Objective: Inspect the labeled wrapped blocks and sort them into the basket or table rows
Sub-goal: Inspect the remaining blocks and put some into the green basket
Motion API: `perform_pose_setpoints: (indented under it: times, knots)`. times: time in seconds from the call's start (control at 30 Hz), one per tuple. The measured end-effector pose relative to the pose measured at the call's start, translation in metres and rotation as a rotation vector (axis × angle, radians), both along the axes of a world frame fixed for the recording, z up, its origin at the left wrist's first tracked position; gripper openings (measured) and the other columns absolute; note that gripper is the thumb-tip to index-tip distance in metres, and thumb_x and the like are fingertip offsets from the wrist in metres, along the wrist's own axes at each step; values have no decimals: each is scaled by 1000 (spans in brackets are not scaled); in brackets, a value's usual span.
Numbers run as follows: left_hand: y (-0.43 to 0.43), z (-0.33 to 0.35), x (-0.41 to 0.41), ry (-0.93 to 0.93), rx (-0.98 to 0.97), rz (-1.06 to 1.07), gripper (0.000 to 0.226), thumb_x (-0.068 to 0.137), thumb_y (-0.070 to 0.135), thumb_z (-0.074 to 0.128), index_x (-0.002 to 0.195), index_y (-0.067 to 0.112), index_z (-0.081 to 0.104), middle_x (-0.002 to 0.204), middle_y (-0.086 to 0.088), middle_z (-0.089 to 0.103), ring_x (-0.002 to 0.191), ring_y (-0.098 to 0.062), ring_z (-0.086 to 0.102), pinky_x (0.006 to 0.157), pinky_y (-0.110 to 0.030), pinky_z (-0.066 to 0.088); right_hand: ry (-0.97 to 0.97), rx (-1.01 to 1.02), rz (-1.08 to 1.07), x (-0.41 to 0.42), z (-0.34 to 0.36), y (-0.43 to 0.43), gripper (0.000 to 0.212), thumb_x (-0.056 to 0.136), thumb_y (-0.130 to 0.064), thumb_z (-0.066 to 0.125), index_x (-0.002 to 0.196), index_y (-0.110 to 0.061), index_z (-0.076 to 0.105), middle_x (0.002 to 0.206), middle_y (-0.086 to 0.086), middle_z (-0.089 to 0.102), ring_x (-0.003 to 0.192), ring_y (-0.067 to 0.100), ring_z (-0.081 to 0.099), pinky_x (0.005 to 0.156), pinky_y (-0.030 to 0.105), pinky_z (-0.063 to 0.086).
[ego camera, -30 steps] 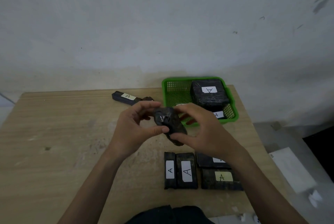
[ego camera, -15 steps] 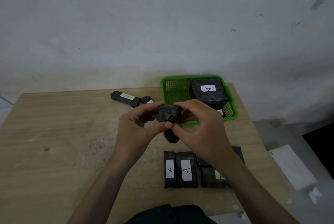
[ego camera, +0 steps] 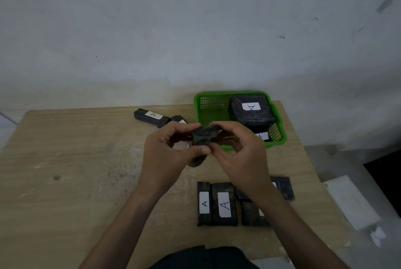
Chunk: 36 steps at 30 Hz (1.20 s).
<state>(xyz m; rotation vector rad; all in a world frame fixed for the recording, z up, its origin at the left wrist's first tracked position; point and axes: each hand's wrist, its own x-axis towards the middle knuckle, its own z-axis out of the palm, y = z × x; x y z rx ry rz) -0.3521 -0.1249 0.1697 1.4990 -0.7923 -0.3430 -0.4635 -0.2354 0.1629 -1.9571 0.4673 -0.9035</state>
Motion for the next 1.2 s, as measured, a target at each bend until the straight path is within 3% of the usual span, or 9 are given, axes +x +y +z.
perform_pose_setpoints:
  times: [0.2, 0.37, 0.57, 0.7, 0.83, 0.9, 1.03, 1.1, 1.2]
  knots:
    - [-5, -4, -6, 16, -66, 79, 34, 56, 28, 80, 88, 24, 69, 84, 11, 72, 81, -8, 66, 71, -18, 52, -33, -248, -39, 4, 1, 1, 31, 82, -19, 64, 109, -5, 69, 98, 5, 70, 91, 17, 65, 80, 25, 54]
    - [-5, -6, -1, 49, -123, 51, 30, 55, 18, 81, 81, 24, 69, 79, 12, 72, 79, -12, 68, 72, -19, 53, -37, -299, 1, 6, 3, -5, 24, 79, -20, 68, 96, -3, 71, 89, 3, 69, 83, 18, 63, 70, 31, 53]
    - [-4, -11, 2, 44, -117, 22, 31, 54, 26, 88, 79, 34, 70, 80, 13, 72, 80, -12, 67, 73, -19, 52, 8, -289, 74, 6, 5, -12, 14, 77, -12, 71, 89, -6, 68, 83, 1, 65, 77, 18, 61, 64, 37, 50]
    - [-3, -14, 4, -30, -78, 25, 28, 54, 40, 80, 81, 42, 71, 80, 15, 71, 79, -15, 66, 73, -23, 53, -7, -269, 108, 3, 6, -13, 15, 77, -19, 69, 81, -5, 68, 76, 2, 64, 71, 20, 60, 59, 40, 49]
    - [-1, -6, 8, -161, 13, -156, 50, 59, 54, 77, 104, 38, 65, 99, 7, 68, 94, -10, 63, 82, -20, 50, 52, -98, 239, -1, 7, -26, 20, 79, -10, 73, 98, -8, 67, 91, 2, 68, 85, 18, 65, 73, 39, 55]
    - [0, -4, 12, -247, 81, -271, 67, 62, 55, 74, 123, 39, 52, 115, 7, 61, 108, -5, 57, 91, -14, 43, 118, -98, 333, -4, 10, -34, 28, 80, -7, 72, 107, -9, 66, 100, 0, 67, 93, 17, 64, 80, 38, 55]
    - [1, -6, 22, -282, 217, -405, 79, 69, 57, 70, 137, 46, 32, 138, 13, 45, 126, 2, 43, 101, -9, 33, 176, -121, 405, -11, 18, -41, 34, 82, -6, 68, 116, -9, 65, 110, 2, 65, 104, 17, 62, 86, 38, 54]
    - [-1, -6, 21, -277, 262, -457, 76, 73, 52, 69, 136, 48, 27, 138, 21, 41, 126, 10, 38, 100, -5, 31, 158, -121, 434, -12, 23, -37, 35, 84, -7, 65, 119, -9, 63, 114, 3, 64, 109, 16, 61, 91, 36, 52]
    - [-6, -9, 15, -340, 243, -467, 60, 78, 46, 65, 131, 39, 36, 128, 28, 43, 118, 20, 39, 95, -1, 30, 158, -150, 419, -13, 30, -30, 42, 79, -12, 58, 120, -7, 64, 117, 4, 59, 112, 15, 58, 94, 29, 50]
